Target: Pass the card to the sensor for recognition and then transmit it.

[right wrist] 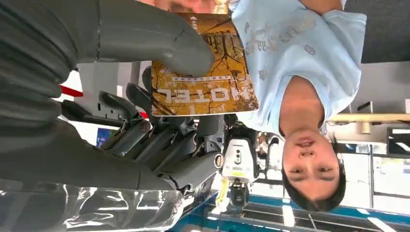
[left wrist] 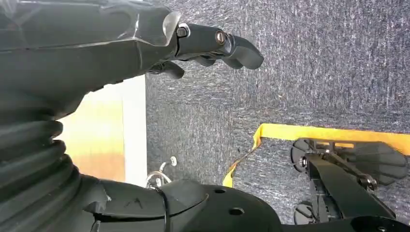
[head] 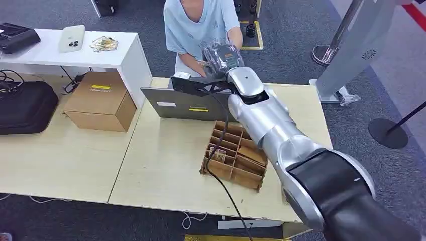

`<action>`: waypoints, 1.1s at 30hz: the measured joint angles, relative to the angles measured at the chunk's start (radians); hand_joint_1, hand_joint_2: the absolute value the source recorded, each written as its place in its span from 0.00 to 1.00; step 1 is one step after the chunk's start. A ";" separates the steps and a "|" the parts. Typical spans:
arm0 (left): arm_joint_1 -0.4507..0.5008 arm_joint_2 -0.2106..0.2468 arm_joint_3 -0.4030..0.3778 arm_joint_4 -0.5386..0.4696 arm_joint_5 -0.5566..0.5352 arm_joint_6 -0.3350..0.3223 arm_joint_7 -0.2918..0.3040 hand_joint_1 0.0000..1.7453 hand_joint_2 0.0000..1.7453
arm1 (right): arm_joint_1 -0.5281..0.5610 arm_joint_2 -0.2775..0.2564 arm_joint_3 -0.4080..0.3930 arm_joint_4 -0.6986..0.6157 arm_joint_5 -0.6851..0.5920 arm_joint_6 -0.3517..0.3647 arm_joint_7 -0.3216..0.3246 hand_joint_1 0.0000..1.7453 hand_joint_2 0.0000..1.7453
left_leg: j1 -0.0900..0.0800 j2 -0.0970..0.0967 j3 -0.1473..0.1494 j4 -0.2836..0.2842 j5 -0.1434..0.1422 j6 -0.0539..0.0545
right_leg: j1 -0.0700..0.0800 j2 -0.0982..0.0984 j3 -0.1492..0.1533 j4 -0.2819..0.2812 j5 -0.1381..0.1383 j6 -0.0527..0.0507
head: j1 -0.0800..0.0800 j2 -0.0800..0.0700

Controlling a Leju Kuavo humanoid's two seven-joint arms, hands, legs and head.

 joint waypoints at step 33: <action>0.000 0.000 0.000 0.000 -0.030 0.003 0.015 0.00 1.00 | 0.008 -0.007 -0.040 -0.013 -0.081 -0.148 -0.068 0.00 1.00 | 0.000 0.000 0.000 0.000 0.000 0.000 | 0.000 0.000 -0.001 0.000 0.000 0.000 | 0.000 0.000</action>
